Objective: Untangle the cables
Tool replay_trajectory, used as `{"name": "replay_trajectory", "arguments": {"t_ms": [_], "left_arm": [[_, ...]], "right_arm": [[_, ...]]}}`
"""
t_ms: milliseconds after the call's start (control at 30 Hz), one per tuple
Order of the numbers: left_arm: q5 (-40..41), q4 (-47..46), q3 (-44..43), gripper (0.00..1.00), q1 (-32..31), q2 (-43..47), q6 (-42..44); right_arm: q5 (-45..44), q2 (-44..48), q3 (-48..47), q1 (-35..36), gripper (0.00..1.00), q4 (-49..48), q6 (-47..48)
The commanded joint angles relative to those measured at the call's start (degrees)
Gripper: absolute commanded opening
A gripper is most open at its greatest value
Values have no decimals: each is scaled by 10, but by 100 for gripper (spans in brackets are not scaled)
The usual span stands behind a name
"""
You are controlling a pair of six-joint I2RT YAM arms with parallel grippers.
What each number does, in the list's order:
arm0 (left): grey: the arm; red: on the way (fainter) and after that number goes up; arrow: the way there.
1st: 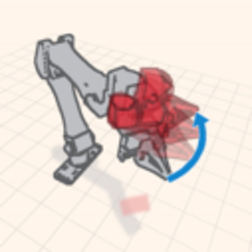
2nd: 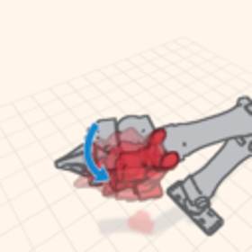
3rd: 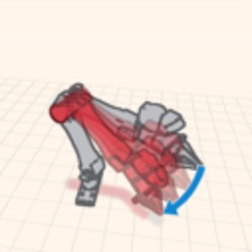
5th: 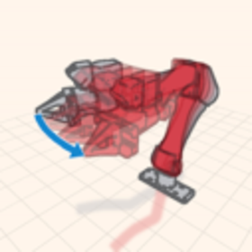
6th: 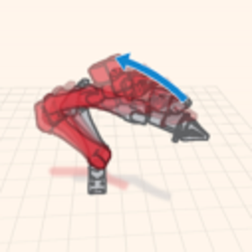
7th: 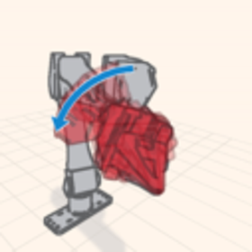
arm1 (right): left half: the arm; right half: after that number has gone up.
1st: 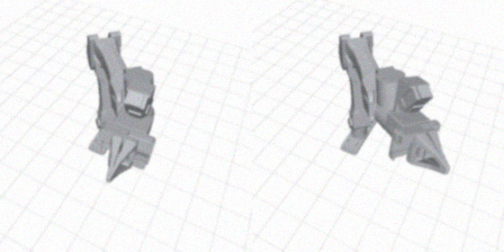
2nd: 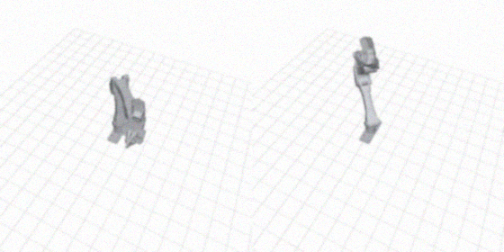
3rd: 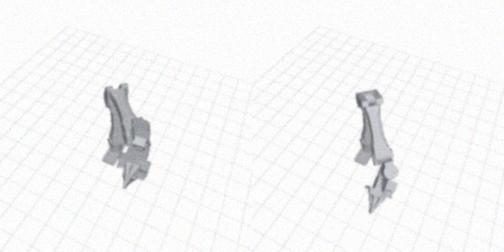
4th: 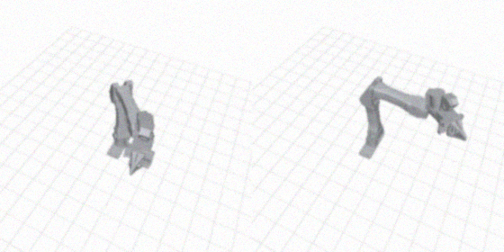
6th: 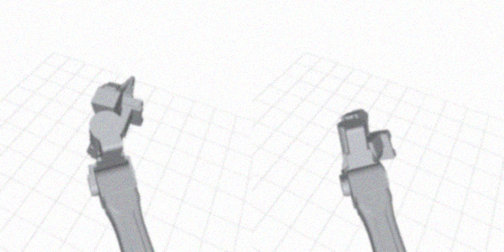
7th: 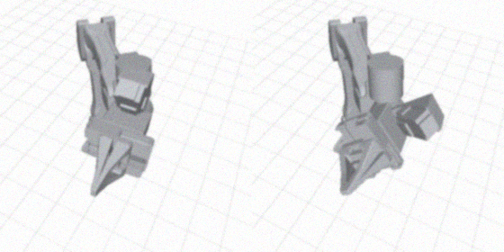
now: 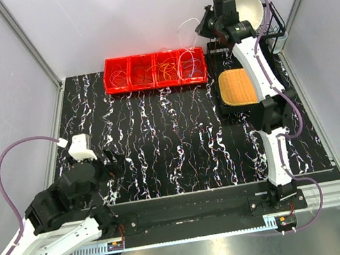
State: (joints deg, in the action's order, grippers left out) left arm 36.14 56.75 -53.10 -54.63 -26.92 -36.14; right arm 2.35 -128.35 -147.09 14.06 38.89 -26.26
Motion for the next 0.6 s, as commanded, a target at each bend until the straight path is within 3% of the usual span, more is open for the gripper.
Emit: {"name": "replay_trajectory", "arguments": {"t_ms": [0,233,567], "left_arm": [[32,-8,-8,99,1,-5,-8],[35,-8,-8,99,1,-4,-7],[36,-8,-8,99,1,-15,-6]], "right_arm": [[-21,-48,-81,-5,0,-9,4],[-76,-84,-81,-14,0,-65,17],[-63,-110,-100,-31,0,-130,13]]}}
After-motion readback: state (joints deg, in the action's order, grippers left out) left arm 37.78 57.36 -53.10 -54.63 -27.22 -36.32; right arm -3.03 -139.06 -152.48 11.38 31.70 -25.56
